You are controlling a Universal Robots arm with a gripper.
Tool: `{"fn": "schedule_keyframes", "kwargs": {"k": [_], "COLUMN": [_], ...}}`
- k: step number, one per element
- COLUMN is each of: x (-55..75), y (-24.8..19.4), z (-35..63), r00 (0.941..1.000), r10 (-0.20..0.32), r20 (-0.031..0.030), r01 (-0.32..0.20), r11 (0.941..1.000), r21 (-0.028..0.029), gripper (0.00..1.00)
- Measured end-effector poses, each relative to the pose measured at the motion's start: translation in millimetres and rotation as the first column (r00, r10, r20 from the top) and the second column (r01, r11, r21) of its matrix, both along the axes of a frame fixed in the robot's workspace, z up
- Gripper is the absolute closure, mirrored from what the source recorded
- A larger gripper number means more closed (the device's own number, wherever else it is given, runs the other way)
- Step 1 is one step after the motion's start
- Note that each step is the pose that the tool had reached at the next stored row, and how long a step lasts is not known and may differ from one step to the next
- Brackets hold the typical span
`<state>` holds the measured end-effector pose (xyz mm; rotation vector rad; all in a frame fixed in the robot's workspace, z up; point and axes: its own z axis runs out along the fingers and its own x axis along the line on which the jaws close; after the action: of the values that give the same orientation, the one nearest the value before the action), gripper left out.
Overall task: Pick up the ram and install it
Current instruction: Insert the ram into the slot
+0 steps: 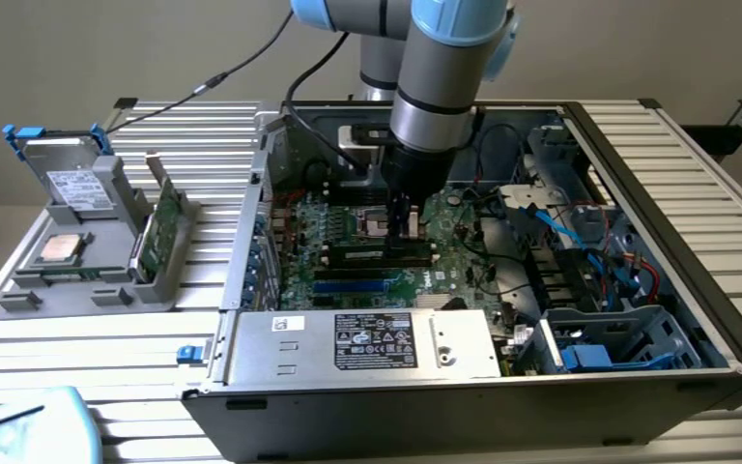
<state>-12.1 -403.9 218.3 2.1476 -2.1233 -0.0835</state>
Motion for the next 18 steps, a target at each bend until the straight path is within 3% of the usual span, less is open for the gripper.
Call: {"fn": "schedule_keyframes", "kwargs": {"k": [11, 18], "x": [-0.3, -0.4], "y": [0.1, 0.2], "z": [-1.6, -2.3], "r00": [0.9998, 0.9998], "r10": [0.019, 0.02], "r20": [-0.0003, -0.0002], "r01": [-0.019, -0.02], "r11": [0.9998, 0.9998], "r21": [-0.0074, -0.0075], "gripper": [0.86, 0.86]}}
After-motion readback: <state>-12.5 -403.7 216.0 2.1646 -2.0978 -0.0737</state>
